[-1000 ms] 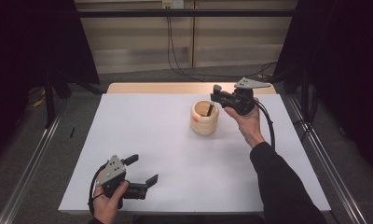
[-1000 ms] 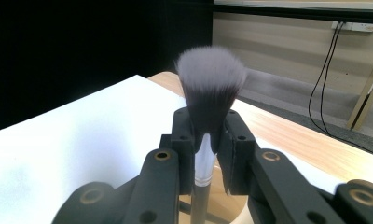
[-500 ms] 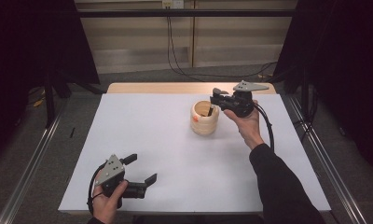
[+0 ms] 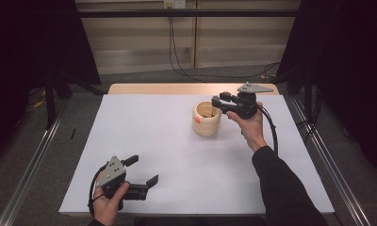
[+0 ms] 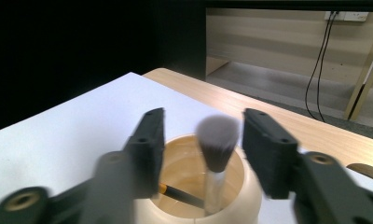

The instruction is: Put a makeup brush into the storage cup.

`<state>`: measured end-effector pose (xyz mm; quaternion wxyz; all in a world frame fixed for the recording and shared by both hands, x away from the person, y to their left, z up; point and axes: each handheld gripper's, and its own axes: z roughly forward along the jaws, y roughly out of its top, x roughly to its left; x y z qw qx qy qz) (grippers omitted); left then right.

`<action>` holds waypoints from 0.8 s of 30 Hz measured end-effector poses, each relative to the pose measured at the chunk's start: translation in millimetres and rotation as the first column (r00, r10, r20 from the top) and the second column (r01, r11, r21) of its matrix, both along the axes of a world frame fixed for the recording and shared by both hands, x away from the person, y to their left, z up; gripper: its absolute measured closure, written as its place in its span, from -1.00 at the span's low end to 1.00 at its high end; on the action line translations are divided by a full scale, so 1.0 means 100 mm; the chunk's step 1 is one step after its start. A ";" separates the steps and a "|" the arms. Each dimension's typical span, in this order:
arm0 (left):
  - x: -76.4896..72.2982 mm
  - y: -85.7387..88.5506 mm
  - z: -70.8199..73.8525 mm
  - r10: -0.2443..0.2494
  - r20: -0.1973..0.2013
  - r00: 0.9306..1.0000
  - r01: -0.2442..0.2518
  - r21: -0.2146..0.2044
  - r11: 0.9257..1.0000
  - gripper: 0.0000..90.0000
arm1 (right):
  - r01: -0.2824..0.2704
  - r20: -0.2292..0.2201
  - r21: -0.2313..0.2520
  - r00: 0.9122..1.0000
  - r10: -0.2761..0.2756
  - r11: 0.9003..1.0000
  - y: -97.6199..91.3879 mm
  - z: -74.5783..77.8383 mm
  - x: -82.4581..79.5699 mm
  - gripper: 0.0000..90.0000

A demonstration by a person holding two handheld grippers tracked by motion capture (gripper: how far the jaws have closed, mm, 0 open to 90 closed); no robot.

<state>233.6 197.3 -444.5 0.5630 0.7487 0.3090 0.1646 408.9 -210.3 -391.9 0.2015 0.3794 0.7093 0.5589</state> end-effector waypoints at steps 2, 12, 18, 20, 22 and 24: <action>0.00 0.00 -0.01 0.008 -0.008 1.000 -0.008 -0.004 1.000 -0.97 | -0.004 -0.005 0.006 1.000 0.004 1.000 0.00 0.00 0.01 -0.34; 0.02 -0.01 -0.01 0.002 -0.007 1.000 -0.002 -0.004 1.000 -0.97 | 0.030 -0.019 0.037 0.999 -0.029 0.999 0.00 0.01 -0.01 -0.97; 0.03 -0.01 -0.01 -0.002 -0.010 1.000 0.002 -0.017 1.000 -0.97 | 0.025 -0.021 0.040 0.999 -0.024 0.999 0.03 0.01 -0.03 -0.93; 0.03 -0.02 -0.01 0.014 -0.008 1.000 -0.014 -0.008 1.000 -0.97 | 0.020 -0.023 0.046 1.000 -0.019 0.999 0.04 0.01 -0.03 -0.92; 0.03 -0.03 -0.01 0.012 -0.011 1.000 -0.012 -0.009 1.000 -0.97 | 0.026 -0.011 0.030 1.000 -0.026 0.999 0.05 0.01 -0.04 -0.92; 0.04 -0.04 -0.01 0.005 -0.011 1.000 -0.005 -0.006 1.000 -0.97 | 0.057 0.011 0.007 0.998 -0.057 0.998 0.07 0.00 -0.06 -0.92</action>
